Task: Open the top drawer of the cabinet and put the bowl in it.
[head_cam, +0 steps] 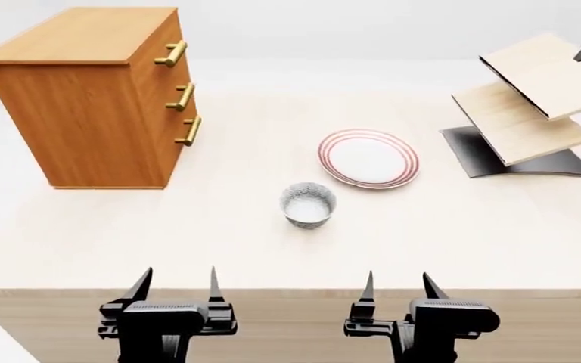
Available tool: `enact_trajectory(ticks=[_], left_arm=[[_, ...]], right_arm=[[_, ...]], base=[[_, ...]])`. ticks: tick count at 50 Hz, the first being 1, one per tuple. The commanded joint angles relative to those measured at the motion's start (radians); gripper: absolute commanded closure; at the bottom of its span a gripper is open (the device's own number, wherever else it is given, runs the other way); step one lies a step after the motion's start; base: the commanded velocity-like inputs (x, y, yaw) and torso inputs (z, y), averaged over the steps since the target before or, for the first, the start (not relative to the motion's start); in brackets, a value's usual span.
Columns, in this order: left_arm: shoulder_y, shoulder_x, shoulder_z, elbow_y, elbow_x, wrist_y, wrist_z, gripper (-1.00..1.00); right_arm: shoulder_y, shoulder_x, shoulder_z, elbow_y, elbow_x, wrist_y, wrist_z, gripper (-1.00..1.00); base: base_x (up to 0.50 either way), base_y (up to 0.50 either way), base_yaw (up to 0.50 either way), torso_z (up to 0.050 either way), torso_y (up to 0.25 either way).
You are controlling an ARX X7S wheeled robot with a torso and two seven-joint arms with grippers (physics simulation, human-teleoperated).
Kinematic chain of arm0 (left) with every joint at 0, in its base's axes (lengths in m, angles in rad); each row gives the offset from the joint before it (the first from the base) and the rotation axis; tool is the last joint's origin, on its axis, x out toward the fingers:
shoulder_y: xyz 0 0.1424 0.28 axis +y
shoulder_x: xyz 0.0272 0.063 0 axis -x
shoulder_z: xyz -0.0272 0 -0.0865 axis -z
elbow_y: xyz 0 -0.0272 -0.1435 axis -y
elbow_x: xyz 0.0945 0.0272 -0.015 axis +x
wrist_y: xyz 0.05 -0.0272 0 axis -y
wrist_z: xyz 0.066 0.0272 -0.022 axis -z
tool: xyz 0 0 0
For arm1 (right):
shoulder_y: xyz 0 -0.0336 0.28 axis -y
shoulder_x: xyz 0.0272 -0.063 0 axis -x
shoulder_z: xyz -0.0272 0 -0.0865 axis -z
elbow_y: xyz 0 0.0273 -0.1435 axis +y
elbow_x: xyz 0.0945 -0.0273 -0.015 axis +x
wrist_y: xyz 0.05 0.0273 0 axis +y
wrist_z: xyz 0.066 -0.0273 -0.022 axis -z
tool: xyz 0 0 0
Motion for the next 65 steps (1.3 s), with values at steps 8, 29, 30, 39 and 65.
enact_trajectory(ticks=[8, 29, 30, 39, 65], left_arm=[[-0.002, -0.016, 0.016, 0.002, -0.021, 0.004, -0.029, -1.00], [-0.001, -0.034, 0.033, 0.014, -0.041, 0.009, -0.049, -1.00], [-0.001, -0.034, 0.034, 0.014, -0.041, 0.010, -0.050, -1.00], [-0.001, -0.041, 0.041, 0.019, -0.049, 0.008, -0.058, -1.00], [-0.613, -0.175, -0.247, -0.377, -0.105, -0.102, -0.283, -1.00]], right_arm=[[0.001, 0.015, -0.021, 0.000, 0.012, -0.008, 0.028, -1.00], [0.004, 0.032, -0.039, -0.005, 0.030, -0.012, 0.048, -1.00], [0.004, 0.033, -0.040, -0.006, 0.031, -0.011, 0.049, -1.00], [0.005, 0.039, -0.046, -0.007, 0.037, -0.011, 0.056, -1.00], [-0.005, 0.157, 0.000, -0.452, 0.064, 0.135, 0.102, -1.00]], base=[[0.00, 0.50, 0.00, 0.000, 0.000], [0.00, 0.50, 0.00, 0.000, 0.000], [0.00, 0.50, 0.00, 0.000, 0.000], [0.00, 0.50, 0.00, 0.000, 0.000], [0.00, 0.22, 0.00, 0.000, 0.000]])
